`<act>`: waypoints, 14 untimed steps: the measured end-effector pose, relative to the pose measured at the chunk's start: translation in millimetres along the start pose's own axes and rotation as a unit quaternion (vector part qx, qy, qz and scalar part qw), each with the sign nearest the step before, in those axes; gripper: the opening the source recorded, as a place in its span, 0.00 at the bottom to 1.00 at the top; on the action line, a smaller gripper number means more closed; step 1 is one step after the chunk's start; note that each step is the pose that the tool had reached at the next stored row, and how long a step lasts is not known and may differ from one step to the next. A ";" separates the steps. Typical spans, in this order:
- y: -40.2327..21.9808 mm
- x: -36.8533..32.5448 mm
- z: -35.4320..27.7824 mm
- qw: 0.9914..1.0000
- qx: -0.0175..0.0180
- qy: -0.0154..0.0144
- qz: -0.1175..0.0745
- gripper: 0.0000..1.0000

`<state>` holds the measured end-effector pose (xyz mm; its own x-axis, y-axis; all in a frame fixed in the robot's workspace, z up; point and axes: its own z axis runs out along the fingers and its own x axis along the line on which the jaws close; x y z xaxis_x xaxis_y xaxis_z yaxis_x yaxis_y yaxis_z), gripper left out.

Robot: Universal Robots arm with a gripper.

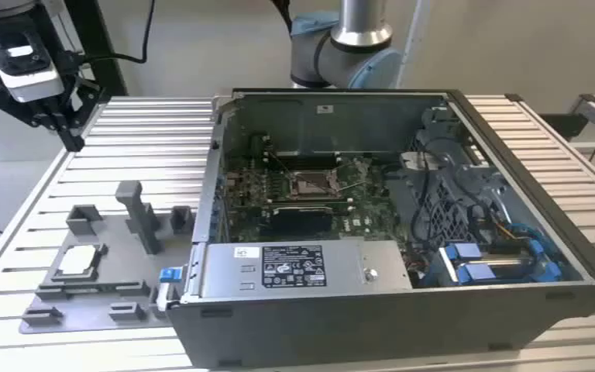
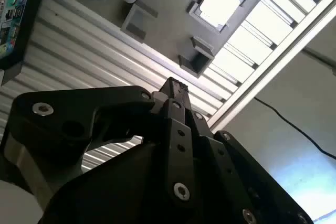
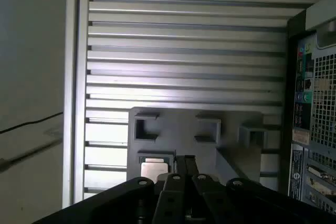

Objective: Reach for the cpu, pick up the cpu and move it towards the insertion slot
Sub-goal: 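Reach for the cpu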

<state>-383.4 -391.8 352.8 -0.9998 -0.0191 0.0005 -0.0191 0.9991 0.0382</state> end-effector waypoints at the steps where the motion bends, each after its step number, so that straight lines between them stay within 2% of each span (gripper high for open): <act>1: 0.0 0.0 0.0 1.000 0.000 0.000 0.000 0.00; 14: 0.0 1.3 0.0 1.000 0.000 0.000 0.000 0.00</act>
<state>-384.7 -391.8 352.8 -0.9998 -0.0184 0.0006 -0.0184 0.9991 0.0381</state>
